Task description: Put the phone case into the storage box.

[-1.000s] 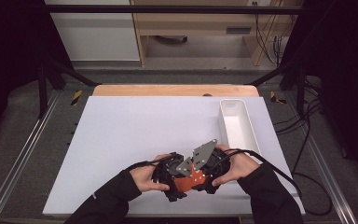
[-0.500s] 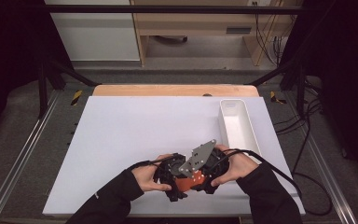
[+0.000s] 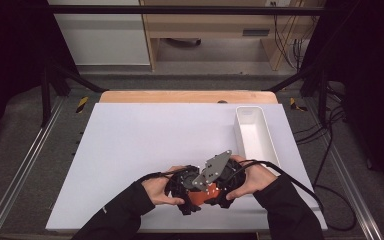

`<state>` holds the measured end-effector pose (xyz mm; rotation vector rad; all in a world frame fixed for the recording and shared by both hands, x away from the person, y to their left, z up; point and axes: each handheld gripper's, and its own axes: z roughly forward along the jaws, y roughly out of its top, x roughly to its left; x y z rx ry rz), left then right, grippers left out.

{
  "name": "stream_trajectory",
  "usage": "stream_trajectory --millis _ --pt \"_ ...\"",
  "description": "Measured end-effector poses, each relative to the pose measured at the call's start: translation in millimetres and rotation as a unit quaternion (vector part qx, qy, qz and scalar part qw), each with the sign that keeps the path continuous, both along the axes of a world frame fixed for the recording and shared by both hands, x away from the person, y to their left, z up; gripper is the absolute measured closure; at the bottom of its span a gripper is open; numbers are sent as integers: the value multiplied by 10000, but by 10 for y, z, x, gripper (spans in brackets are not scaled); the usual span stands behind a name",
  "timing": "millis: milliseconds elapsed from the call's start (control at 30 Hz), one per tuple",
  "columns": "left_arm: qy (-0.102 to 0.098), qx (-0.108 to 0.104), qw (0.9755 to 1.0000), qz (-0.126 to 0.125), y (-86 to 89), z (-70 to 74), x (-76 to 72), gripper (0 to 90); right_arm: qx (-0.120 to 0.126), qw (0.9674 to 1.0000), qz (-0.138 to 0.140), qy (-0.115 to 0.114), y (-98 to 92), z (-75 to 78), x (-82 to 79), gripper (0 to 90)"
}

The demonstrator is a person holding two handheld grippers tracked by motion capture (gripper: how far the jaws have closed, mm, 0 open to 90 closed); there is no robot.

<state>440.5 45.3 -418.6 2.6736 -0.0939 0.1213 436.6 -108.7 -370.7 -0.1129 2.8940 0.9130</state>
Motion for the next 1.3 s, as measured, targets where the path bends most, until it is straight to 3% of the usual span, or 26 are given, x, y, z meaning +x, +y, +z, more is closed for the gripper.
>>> stream_trajectory --millis 800,1300 --pt "-11 56 9999 117 2 -6 4 155 -45 10000 -33 -26 13 -15 2 151" --pt "-38 -277 9991 333 80 43 24 156 365 9988 -205 -262 -34 48 12 71"
